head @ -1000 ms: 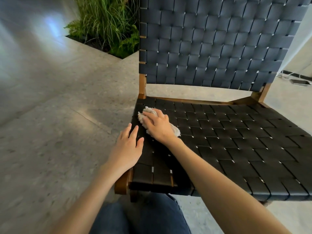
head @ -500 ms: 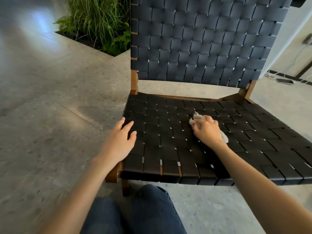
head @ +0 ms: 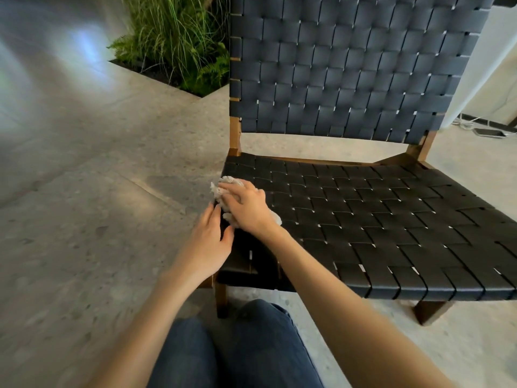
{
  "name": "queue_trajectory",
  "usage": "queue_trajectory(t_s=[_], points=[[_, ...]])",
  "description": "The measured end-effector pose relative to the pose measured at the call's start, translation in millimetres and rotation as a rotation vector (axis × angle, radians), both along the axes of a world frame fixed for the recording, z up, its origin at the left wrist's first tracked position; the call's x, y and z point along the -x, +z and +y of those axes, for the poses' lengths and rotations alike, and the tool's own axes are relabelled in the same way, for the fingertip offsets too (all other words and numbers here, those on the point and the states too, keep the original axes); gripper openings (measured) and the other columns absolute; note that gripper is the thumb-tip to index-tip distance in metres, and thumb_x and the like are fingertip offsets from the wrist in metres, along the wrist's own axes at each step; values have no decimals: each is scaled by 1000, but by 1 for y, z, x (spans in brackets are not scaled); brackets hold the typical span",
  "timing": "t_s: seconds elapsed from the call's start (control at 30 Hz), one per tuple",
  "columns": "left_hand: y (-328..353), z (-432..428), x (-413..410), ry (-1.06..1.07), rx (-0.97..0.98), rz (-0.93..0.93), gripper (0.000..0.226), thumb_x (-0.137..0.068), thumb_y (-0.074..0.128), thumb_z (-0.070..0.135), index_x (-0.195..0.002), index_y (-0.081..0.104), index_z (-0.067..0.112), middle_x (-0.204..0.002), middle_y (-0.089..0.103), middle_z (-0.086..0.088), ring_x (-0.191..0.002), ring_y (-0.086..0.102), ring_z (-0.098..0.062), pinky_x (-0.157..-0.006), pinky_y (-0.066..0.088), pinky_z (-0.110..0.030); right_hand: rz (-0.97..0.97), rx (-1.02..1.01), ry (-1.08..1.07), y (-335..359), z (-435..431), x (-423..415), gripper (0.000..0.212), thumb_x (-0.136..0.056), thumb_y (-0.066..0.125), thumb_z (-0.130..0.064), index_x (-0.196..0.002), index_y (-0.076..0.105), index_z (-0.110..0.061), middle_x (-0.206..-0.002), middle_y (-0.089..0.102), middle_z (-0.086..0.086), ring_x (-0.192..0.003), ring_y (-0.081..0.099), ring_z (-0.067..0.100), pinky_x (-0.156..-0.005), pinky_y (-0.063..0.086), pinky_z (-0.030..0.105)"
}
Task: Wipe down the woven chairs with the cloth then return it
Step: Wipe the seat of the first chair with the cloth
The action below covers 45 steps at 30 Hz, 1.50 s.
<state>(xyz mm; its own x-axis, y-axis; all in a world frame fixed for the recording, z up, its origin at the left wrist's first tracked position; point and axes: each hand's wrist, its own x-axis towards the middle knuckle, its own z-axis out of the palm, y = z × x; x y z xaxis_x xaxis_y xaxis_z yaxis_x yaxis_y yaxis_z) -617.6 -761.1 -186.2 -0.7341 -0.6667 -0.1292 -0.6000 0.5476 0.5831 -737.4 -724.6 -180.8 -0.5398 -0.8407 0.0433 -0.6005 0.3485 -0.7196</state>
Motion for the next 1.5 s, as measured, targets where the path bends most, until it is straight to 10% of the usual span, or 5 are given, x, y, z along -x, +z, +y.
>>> queue_trajectory(t_s=[0.43,0.93,1.3,1.5], points=[[-6,12,-17,52,-46,146,55,-99,41,36,-149,25,23,-159,11,9,-145,15,-14,-113,22,-37,322,-358,-374,-17,135,67,35,-98,46,-31,-129,59,-24,-139,42,8,-114,40,38,-97,36,42],[-9,23,-36,128,-47,305,48,-102,35,25,-149,27,21,-155,26,4,-142,22,-10,-107,15,-20,103,54,-148,0,37,-43,35,-98,47,-28,-132,57,-27,-145,39,1,-121,34,29,-98,30,32],[-13,26,-36,171,-63,376,43,-102,35,27,-145,36,25,-153,30,7,-141,27,-14,-103,23,-23,361,-317,-404,-2,167,37,35,-95,48,-31,-127,61,-26,-139,46,3,-115,39,34,-94,39,41],[-8,32,-35,234,-221,494,41,-102,36,21,-142,41,23,-152,33,6,-140,28,-12,-106,23,-22,268,-199,-414,-4,156,14,34,-94,47,-26,-123,64,-22,-128,56,9,-109,44,31,-90,29,34]])
